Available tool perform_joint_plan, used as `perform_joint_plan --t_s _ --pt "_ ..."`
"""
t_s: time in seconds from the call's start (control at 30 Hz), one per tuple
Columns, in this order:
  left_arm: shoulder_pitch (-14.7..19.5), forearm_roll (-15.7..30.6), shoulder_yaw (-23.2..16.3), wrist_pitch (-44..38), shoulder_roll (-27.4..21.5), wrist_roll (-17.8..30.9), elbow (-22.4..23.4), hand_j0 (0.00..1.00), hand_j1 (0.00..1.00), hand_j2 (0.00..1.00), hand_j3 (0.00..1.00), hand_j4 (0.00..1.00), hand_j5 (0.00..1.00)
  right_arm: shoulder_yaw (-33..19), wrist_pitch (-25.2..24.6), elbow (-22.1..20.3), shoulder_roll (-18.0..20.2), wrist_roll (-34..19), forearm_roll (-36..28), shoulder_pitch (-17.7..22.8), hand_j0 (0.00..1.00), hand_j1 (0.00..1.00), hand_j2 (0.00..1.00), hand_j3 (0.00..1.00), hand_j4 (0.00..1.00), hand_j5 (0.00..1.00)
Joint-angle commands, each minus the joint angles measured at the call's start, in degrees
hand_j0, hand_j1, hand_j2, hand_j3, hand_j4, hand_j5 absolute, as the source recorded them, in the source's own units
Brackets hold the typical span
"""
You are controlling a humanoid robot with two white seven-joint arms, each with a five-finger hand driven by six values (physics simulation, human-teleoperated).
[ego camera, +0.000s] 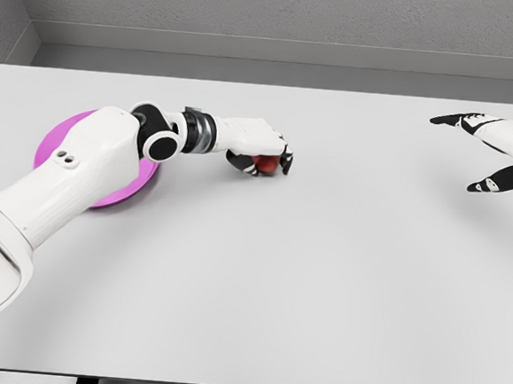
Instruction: Put the apple on the plate with both arms
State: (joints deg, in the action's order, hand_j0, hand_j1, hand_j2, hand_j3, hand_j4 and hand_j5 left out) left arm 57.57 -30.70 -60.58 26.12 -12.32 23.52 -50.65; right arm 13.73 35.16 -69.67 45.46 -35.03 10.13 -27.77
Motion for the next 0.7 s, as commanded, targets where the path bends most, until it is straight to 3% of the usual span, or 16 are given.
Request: perform_joint_plan --t_s 0.0,0.23,0.37,0.53,0.67 --pt "0.0 0.29 0.11 0.07 -0.07 0.03 -0.07 0.54 0.54 0.54 0.54 0.54 0.54 -0.02 -0.16 -0.02 0.07 0.03 -0.38 0.0 1.0 1.0 1.0 1.0 1.0 1.0" --pt "0.7 2.58 0.2 7.8 -3.15 0.03 -1.12 0.44 0.44 0.44 0.44 0.44 0.44 -0.02 -0.16 -0.02 0.07 0.03 -0.47 0.0 1.0 1.0 1.0 1.0 1.0 1.0" --pt "0.62 10.05 0.9 8.88 -14.22 0.03 -9.38 0.44 0.44 0.44 0.44 0.44 0.44 -0.02 -0.16 -0.02 0.15 0.03 -0.38 0.0 1.0 1.0 1.0 1.0 1.0 1.0" --pt "-0.96 18.75 4.77 8.88 -31.18 -0.06 -9.47 0.43 0.43 0.43 0.43 0.43 0.43 -0.02 -0.16 -0.02 0.07 0.03 -0.38 -0.09 1.0 1.0 1.0 1.0 1.0 1.0" --pt "-3.34 18.75 6.0 8.88 -35.76 0.03 -7.8 0.43 0.43 0.43 0.43 0.43 0.43 -0.02 -0.16 -0.02 0.07 0.03 -0.38 0.0 1.0 1.0 1.0 1.0 1.0 1.0"
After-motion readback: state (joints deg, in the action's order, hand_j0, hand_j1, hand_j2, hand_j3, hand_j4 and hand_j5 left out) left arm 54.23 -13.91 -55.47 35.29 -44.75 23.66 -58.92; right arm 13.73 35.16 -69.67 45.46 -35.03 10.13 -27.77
